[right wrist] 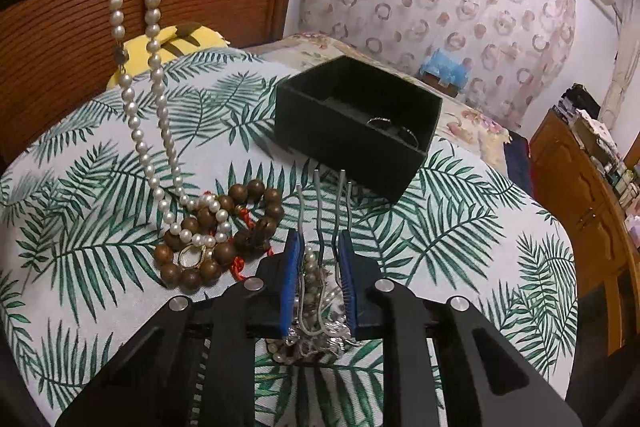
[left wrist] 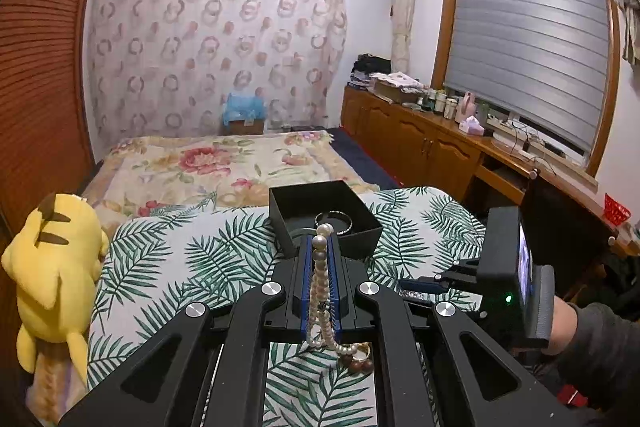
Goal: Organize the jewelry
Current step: 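Grasp and lift the pearl necklace with the left tool while the right tool grasps silver hairpins, then lower the pearl necklace into the box with the left tool while the right tool drops the hairpins in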
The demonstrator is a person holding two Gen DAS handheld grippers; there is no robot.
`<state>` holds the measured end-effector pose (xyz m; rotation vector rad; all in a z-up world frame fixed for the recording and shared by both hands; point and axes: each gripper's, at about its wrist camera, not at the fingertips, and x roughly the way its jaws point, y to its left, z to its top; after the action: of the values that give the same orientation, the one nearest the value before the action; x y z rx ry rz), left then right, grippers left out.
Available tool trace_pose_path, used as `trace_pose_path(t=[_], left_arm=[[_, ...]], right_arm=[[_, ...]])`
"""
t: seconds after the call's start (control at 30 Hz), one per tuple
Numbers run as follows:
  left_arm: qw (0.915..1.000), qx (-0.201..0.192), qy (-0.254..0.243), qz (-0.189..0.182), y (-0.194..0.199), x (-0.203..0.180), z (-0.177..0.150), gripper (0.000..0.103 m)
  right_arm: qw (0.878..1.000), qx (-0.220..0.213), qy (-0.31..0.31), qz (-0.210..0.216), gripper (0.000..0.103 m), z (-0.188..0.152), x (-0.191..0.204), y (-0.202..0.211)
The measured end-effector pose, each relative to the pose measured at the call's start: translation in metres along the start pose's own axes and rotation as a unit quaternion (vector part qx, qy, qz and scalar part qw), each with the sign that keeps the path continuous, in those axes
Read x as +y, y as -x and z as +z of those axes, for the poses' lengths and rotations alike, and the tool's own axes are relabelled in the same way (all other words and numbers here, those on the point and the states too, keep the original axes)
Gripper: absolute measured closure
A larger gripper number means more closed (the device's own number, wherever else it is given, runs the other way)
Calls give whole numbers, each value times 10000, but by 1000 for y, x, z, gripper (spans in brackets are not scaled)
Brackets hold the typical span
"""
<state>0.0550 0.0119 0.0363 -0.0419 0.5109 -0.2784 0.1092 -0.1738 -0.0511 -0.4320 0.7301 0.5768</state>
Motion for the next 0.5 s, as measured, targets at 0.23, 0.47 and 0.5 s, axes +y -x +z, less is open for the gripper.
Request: trace_pose_path(t=[0.23, 0.47, 0.5], left_arm=[[10000, -36, -67, -15, -4, -5, 10, 96], [9998, -120, -152, -39, -4, -12, 27, 96], [9997, -137, -177, -40, -5, -13, 30, 96]], right_arm=[[9998, -24, -199, -82, 101, 2, -25, 11], [9991, -58, -426, -8, 101, -2, -45, 16], [9989, -77, -455, -3, 101, -1, -47, 16]])
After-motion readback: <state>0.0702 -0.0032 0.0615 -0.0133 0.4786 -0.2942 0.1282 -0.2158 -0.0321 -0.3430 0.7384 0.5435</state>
